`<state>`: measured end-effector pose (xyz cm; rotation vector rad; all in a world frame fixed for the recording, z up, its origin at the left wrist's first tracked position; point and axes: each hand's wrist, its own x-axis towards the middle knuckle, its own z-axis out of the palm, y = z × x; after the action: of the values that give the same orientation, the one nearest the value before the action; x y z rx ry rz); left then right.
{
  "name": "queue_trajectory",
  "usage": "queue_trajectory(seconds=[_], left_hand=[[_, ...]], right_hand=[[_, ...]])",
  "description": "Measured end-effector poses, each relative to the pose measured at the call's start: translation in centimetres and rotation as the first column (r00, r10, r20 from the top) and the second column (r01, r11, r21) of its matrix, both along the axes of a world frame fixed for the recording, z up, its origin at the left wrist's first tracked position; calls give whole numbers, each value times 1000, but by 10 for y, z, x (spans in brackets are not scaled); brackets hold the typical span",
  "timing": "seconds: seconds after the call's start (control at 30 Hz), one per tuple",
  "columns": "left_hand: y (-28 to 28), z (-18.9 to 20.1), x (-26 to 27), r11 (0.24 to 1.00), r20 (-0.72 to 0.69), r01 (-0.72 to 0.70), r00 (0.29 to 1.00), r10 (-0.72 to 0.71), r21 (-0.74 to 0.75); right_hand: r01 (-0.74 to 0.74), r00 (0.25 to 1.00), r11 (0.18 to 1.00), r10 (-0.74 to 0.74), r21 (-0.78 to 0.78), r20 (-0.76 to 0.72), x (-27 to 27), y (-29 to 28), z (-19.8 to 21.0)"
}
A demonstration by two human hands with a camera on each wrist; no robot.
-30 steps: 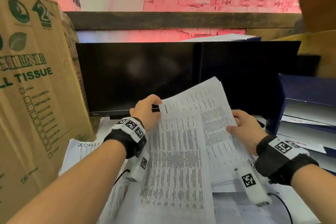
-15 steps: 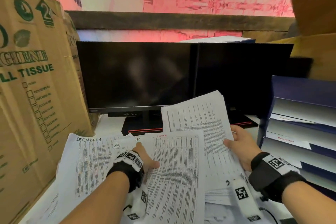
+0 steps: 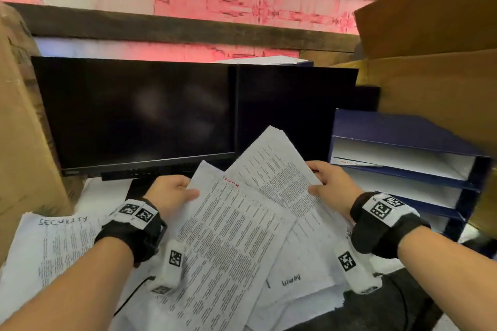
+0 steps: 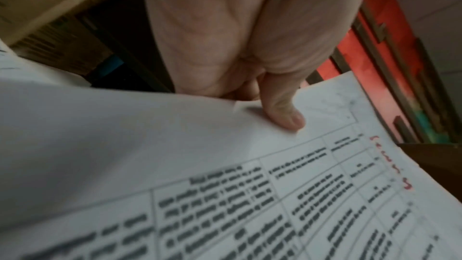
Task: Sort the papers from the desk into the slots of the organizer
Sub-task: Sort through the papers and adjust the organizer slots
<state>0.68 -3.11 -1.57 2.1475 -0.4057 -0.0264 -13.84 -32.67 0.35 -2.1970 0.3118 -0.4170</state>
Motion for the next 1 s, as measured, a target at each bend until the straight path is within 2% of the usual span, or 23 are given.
queue_trajectory(seconds=[0.17,0.23,0.33,0.4,0.47,0.6,0.7,0.77,0.8,0.87,0.93,1.0], left_hand=[[-23,31,-14,962,34,244,970,-241,-126],[-35,41,-20,944,92,294,955,-283,-151],[-43,49,-16,923,131,245,968,-215,-297],[-42,52,-10,898,111,219,975,-191,-381],[-42,47,-8,889,89,214,977,-195,-404],[-53,22,-13,918,89,126,991,-100,-376],[-52,2,-11,902,21,1,1000,9,-433],[-44,-6,-7,888,-17,-53,999,51,-456],[-40,-8,-6,881,-30,-71,997,64,-468],[-34,-11,-5,864,-35,-87,996,80,-495],[-32,-11,-5,860,-49,-83,997,67,-503],[-34,-8,-7,860,-58,-56,998,30,-508]], right_hand=[[-120,992,951,101,-286,-81,-16,-8,44],[-143,990,920,129,-364,-64,-16,-4,67],[-160,981,869,195,-468,26,-11,3,100],[-108,983,831,172,-546,68,-5,5,115],[-77,985,807,152,-585,80,-1,10,118],[-127,985,798,173,-589,21,3,16,90],[-77,996,800,38,-595,-79,-5,0,63],[-33,997,848,-9,-529,-77,-17,-18,49],[-7,999,899,-12,-439,-42,-24,-26,42],[-19,999,989,24,-147,35,-33,-41,22],[-70,997,989,63,130,52,-34,-46,3],[-72,997,978,66,196,36,-30,-39,-9]])
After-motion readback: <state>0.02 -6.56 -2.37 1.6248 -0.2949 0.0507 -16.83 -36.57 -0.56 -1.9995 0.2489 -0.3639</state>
